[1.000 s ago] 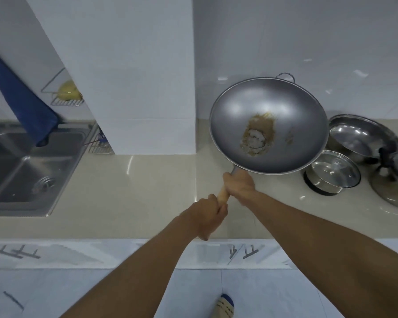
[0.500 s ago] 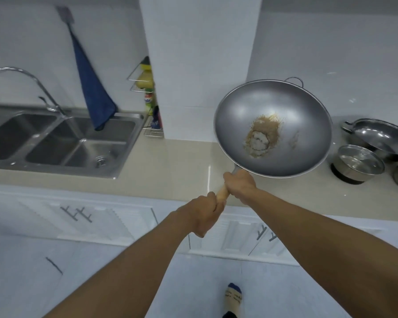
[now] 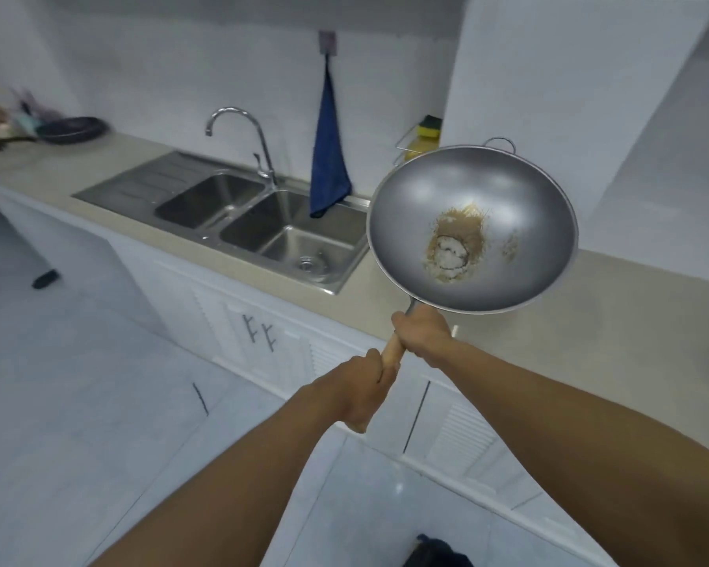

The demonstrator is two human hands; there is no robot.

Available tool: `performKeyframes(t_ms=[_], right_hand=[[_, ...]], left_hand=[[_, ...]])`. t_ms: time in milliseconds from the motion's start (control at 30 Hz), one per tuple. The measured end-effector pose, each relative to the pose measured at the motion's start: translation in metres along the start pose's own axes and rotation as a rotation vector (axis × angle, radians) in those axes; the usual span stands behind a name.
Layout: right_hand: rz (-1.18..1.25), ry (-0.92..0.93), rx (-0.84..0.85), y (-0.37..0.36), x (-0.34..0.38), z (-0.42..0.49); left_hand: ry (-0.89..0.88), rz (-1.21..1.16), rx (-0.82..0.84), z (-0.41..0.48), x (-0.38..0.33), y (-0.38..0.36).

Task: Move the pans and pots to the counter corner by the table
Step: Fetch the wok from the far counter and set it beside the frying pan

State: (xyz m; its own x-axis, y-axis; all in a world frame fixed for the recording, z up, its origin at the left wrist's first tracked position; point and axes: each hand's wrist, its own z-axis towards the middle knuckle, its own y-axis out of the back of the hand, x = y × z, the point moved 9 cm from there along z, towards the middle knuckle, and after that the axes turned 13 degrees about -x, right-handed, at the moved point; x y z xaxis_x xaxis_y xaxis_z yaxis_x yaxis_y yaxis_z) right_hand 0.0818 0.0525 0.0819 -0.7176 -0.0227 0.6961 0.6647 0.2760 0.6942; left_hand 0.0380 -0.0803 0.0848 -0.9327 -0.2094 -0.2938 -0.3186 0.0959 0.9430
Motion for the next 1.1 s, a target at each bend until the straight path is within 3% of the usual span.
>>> performKeyframes(t_ms=[167,367,667,1100], right_hand=[[-0.013,0.085,0.077,-0.048,0.052,-0.001],[-0.050,0.207,0.170,-0.112,0.120,0.023],[-0.121,0.272,0.293,-0.213,0.209,0.076],[-0.214,0.443,0.423,-0.338,0.340,0.090]], left_hand=[[0.142,-0.111,-0.061,-0.009,0.056,0.012],[0.174,-0.045,-0.128,0.003,0.118,0.041],[0.449,-0.168,-0.180,0.042,0.234,0.077],[0.635,-0.232,-0.251,0.047,0.380,0.127]])
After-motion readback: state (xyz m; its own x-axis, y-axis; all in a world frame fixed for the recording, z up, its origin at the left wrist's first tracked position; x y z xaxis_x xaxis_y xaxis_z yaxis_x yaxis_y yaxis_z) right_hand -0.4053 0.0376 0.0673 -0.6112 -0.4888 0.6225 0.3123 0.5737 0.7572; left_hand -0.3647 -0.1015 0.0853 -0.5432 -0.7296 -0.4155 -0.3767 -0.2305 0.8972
